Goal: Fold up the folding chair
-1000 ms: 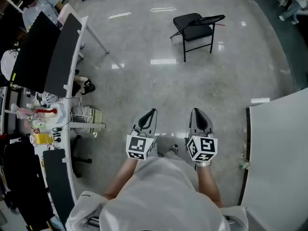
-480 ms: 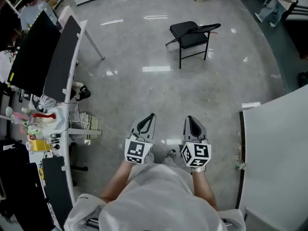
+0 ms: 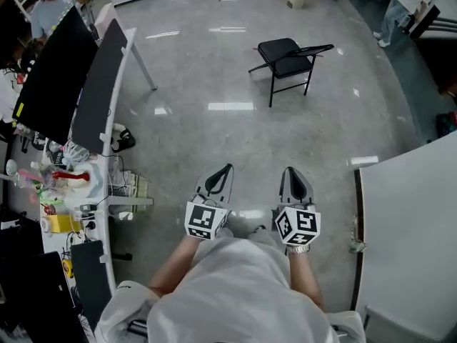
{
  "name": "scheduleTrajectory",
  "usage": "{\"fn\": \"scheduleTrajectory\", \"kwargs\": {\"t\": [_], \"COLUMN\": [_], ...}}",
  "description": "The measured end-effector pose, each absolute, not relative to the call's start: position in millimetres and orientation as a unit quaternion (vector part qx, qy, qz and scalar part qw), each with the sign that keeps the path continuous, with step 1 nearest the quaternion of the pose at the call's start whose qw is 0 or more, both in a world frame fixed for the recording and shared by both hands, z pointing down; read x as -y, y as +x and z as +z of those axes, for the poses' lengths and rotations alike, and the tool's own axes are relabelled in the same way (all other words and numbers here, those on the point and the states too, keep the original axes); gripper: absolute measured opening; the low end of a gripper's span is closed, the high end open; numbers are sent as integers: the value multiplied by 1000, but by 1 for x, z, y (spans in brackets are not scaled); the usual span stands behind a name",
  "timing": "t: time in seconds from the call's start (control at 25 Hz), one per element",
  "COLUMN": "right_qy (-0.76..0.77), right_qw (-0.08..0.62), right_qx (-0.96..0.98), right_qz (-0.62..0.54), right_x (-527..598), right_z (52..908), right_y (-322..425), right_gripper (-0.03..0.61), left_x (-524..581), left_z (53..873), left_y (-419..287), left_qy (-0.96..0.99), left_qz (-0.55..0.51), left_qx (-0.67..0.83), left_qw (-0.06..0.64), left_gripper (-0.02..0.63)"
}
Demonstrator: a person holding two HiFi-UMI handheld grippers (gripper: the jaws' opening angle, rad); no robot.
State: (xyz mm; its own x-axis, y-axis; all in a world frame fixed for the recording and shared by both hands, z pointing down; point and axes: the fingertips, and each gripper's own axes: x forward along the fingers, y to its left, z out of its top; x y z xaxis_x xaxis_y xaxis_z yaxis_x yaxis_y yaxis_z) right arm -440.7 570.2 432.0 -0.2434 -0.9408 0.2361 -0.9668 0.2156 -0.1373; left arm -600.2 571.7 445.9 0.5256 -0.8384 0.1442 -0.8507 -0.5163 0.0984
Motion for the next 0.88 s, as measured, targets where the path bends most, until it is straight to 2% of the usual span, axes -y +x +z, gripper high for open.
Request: {"fn": "scheduleTrajectory", "kwargs": {"t": [0.28,0.88], "right_qy": [615,599], "right_qw": [59,58], "right_qx": [776,786], "right_qz": [128,145], "right_x": [-568,-505], "right_z": [437,449], "right_y": [-470,-476], "right_gripper": [4,5], "left_x": [-561,-519], "left_z": [452,466], "left_y": [-639,-652], "left_qy": [860,844], "left_qz": [36,56], "left_qx": [501,522], "left_qw": [95,112], "left_gripper": [11,11]}}
